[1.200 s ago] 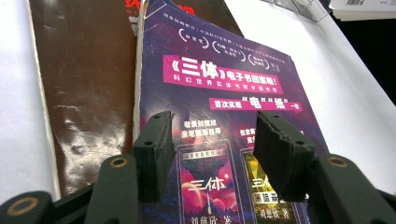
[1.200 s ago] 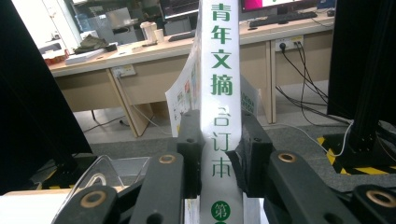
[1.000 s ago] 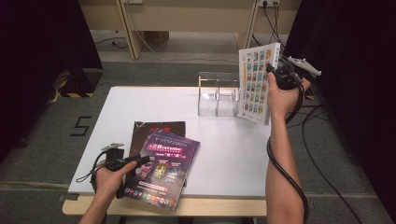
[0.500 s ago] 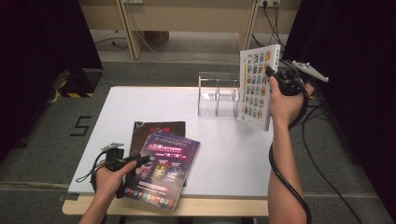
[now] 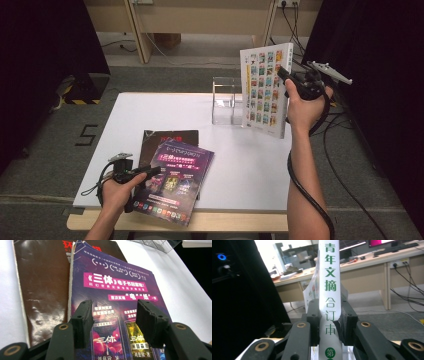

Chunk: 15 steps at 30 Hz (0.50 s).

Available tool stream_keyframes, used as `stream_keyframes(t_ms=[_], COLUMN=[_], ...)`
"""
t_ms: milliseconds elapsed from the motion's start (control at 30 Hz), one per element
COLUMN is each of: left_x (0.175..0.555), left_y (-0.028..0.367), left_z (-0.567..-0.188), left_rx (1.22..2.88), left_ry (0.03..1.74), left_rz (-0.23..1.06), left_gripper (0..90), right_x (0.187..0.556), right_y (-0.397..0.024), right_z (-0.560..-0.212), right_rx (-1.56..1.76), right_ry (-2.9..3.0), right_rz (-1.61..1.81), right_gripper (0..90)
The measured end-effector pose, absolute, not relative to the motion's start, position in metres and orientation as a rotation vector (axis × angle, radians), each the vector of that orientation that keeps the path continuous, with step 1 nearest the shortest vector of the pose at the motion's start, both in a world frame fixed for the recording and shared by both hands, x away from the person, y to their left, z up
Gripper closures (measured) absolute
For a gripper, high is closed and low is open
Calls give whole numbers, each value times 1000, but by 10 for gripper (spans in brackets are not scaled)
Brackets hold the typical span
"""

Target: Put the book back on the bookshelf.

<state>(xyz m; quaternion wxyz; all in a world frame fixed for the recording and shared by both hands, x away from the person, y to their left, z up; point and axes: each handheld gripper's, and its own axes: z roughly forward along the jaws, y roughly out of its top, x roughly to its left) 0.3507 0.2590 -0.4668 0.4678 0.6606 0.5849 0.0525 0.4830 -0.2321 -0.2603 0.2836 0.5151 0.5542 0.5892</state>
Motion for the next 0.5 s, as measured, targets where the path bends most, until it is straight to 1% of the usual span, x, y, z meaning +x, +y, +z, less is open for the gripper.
stream_keyframes(t_ms=[200,500], left_x=[351,352], left_y=[260,257], left_z=[-468,-470], left_rx=[1618,1630], left_ry=[1441,1441], left_rz=[130,126], left_gripper=[466,466], right_x=[495,497], right_y=[-243,-266], right_z=[-269,-279], right_rx=[1412,1457], right_ry=[1455,1393], right_rz=[1538,1488], right_gripper=[743,742])
